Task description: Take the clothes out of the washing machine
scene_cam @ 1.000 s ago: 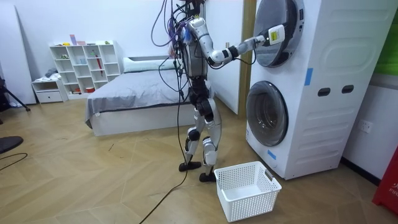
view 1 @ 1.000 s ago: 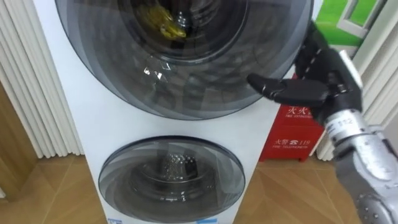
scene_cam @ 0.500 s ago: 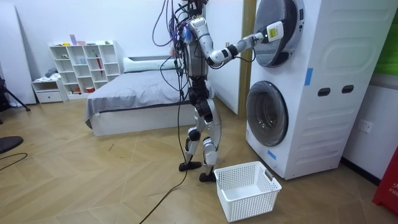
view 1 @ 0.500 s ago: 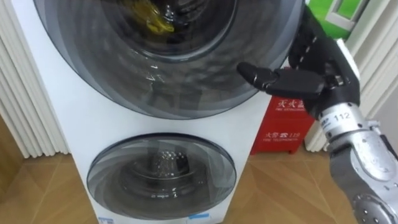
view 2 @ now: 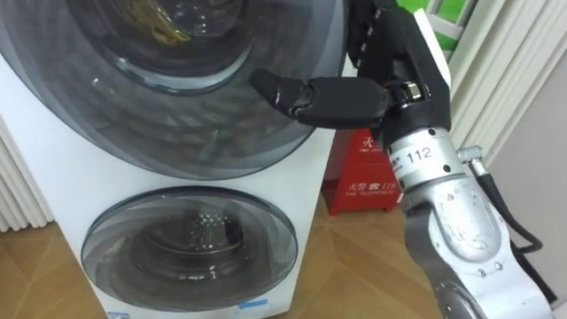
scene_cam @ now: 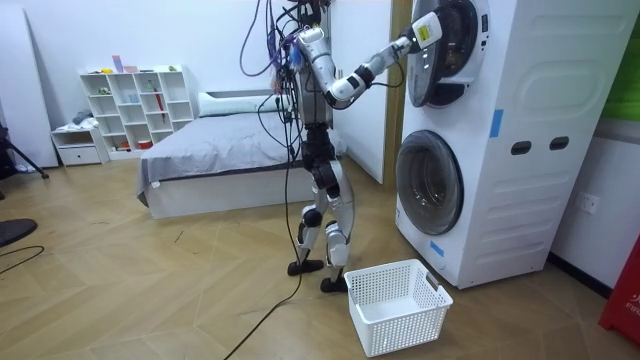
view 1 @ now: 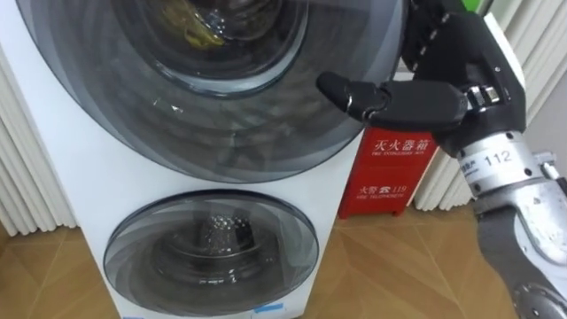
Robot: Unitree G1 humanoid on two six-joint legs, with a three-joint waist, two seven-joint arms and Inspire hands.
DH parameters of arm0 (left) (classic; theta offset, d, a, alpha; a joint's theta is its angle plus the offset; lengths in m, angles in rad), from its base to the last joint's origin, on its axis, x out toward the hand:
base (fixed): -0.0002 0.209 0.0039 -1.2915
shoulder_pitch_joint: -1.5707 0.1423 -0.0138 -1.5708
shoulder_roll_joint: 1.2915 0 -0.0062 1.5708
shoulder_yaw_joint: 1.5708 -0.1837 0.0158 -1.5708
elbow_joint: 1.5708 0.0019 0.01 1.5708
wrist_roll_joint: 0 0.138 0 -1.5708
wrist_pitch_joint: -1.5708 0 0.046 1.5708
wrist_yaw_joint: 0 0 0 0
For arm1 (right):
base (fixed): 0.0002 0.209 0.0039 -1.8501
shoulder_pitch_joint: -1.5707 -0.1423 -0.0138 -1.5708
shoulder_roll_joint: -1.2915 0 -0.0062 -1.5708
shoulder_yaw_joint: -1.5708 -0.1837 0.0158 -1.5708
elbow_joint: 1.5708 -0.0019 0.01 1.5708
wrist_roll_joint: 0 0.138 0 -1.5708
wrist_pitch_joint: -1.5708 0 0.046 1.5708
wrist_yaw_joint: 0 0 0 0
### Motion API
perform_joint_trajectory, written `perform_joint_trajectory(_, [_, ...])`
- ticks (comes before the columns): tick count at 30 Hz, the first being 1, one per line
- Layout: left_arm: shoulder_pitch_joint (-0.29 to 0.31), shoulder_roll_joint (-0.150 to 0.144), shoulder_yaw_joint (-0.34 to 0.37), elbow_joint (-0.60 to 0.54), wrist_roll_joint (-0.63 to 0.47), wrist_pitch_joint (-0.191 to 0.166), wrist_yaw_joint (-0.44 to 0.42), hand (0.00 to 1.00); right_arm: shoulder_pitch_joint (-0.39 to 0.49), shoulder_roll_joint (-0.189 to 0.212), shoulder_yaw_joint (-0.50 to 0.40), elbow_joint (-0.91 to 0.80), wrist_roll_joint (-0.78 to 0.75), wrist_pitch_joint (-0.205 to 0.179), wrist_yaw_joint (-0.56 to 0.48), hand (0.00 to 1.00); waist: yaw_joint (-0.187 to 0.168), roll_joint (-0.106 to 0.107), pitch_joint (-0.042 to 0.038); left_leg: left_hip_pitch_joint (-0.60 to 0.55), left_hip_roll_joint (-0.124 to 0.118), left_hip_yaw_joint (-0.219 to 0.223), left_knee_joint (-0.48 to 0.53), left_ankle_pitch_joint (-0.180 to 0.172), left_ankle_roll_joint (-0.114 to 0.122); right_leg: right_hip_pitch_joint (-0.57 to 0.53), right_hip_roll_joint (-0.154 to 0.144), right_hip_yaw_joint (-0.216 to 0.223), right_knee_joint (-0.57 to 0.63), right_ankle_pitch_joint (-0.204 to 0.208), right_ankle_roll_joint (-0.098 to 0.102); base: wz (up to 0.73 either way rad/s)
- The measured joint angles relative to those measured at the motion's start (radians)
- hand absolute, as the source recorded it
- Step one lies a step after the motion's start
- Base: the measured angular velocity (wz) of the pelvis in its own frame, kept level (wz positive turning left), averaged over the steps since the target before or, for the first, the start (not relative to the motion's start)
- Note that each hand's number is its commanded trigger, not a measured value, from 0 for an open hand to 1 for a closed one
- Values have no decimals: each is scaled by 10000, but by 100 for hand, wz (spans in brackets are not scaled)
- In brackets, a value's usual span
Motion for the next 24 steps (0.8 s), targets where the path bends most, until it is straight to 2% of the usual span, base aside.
perform_joint_trajectory(4, [64, 22, -95, -9, -4, -27, -1, 0, 396, 24, 2, -137, 95, -404, 503, 0, -50, 84, -55, 5, -13, -85, 8, 8, -13, 9, 1, 12, -1, 0, 1, 0])
perform_joint_trajectory(6, [66, 29, -96, -5, -1, -43, -4, 0, 544, 42, -10, -250, 96, -488, 730, 0, -48, 92, -52, 20, -21, -82, 18, 11, -18, 12, 1, 31, -10, -4, 6, 0])
perform_joint_trajectory(7, [65, 29, -109, 14, -4, -96, -6, 0, 785, 70, -6, -304, 186, -719, 875, 0, -29, 159, -14, 24, -24, -81, 22, 11, -19, 24, 5, 38, -35, -7, 11, 0])
perform_joint_trajectory(8, [78, 30, -140, 32, -4, -185, -6, 0, 1094, 125, -2, -319, 310, -1019, 1093, 0, -10, 151, -23, 23, -24, -61, 37, 9, -19, 29, 8, 58, -31, -20, 33, 0])
perform_joint_trajectory(11, [88, 27, -178, 32, -5, -306, -6, 0, 1717, 181, 46, -328, 918, -1346, 1695, 0, 18, 174, -7, 8, -25, -56, 56, -40, 4, 27, 40, 183, -36, -14, 71, 0])
perform_joint_trajectory(15, [81, 89, -180, 31, -2, -320, -10, 0, 2293, 181, 177, -354, 1154, -1521, 2492, 0, 13, 240, 7, -18, -21, -55, 56, -41, 8, 7, 41, 185, -32, -27, 167, 0])
perform_joint_trajectory(21, [68, 88, -194, 18, -1, -319, -128, 0, 2306, 195, 269, -372, 1318, -1778, 3058, 0, -17, 485, 43, -29, -19, -17, 140, -37, 10, -4, 42, 234, 6, -87, 294, 0])
perform_joint_trajectory(24, [59, 88, -195, -12, 4, -318, -169, 0, 2306, 249, 281, -371, 1316, -1801, 3238, 0, -32, 513, 33, -32, -28, 23, 141, -44, 25, -22, 44, 267, 12, -109, 333, -3])
